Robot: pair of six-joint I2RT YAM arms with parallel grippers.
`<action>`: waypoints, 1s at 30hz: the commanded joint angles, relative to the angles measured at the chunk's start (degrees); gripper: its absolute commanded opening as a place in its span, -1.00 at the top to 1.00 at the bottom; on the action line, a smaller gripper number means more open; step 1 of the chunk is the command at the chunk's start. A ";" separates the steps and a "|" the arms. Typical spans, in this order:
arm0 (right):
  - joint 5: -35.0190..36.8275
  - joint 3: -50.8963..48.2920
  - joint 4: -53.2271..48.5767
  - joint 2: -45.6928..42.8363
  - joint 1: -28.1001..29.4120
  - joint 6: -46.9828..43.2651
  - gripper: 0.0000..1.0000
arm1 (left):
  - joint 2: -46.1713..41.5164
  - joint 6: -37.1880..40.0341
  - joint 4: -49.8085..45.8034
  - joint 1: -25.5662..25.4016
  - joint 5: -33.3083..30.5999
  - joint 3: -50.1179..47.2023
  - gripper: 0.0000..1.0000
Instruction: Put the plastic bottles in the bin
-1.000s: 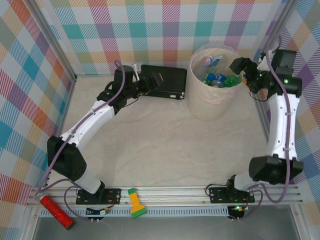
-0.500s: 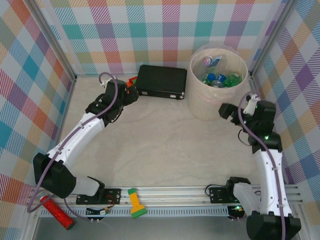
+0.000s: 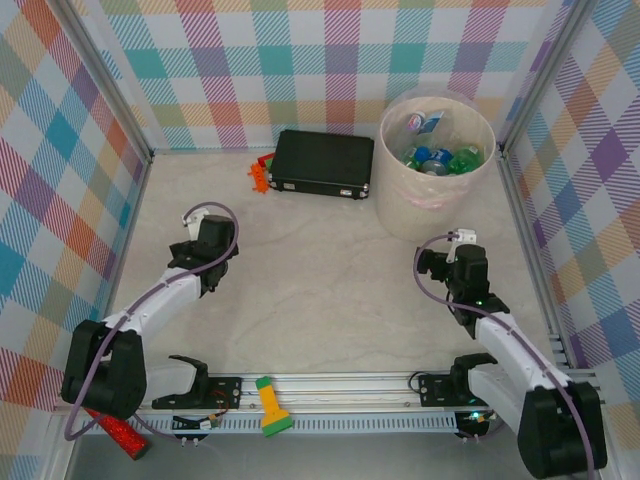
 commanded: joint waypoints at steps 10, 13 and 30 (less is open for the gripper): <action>-0.73 -1.35 34.78 19.02 0.20 -12.90 -0.98 | 10.28 15.34 45.80 4.10 9.17 -13.60 -0.99; -3.05 -2.31 38.57 22.06 -0.76 -12.52 -0.98 | 11.88 15.77 50.56 6.27 13.61 -14.77 -0.99; -9.62 3.93 38.30 34.50 -6.73 -9.28 -0.98 | 18.99 16.28 56.63 9.91 26.58 -15.17 -0.99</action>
